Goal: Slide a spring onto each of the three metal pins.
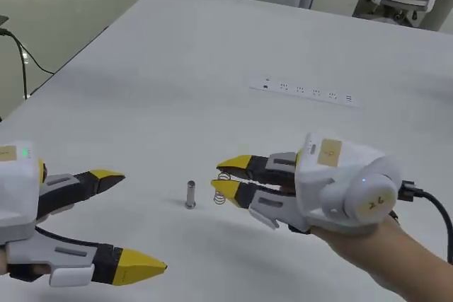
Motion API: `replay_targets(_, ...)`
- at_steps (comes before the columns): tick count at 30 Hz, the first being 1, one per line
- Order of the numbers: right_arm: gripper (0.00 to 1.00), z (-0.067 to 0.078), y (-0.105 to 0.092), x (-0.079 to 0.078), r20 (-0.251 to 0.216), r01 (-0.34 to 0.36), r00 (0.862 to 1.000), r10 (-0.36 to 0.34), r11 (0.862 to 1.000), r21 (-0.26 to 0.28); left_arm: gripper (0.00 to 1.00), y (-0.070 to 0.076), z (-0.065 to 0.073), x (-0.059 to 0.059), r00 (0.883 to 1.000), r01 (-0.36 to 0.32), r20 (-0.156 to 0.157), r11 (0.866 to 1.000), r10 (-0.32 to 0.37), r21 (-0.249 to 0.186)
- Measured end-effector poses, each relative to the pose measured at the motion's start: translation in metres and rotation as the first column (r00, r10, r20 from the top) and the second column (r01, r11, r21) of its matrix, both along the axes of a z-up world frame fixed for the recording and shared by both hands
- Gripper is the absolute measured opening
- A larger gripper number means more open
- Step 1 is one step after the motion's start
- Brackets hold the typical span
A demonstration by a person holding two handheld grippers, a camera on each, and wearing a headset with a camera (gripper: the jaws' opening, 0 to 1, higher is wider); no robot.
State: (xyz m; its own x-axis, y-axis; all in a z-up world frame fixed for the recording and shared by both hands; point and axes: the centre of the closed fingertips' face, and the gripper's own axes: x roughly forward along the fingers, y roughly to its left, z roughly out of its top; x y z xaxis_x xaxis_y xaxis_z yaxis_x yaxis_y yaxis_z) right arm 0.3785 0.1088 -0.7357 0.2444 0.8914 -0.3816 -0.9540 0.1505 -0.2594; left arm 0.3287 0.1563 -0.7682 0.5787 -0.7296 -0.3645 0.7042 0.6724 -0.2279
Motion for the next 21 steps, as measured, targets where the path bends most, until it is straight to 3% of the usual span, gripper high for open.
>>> replay_targets(9, 0.08, 0.0, 0.018, 0.01, -0.007, 0.006, 1.0, -0.006, 1.0, 0.019, 0.98, 0.004, 0.002, 0.002, 1.0, -0.012, 0.006, 1.0, 0.012, 0.001)
replay_targets(17, 0.08, 0.005, 0.024, 0.029, -0.087, 0.065, 0.995, -0.058, 0.995, 0.077, 0.98, 0.007, 0.0, 0.004, 0.999, -0.03, 0.011, 1.0, 0.03, 0.009)
replay_targets(21, 0.08, 0.003, 0.027, 0.032, -0.088, 0.066, 0.994, -0.06, 0.995, 0.071, 0.98, 0.007, 0.001, 0.004, 1.0, -0.029, 0.008, 1.0, 0.029, 0.003)
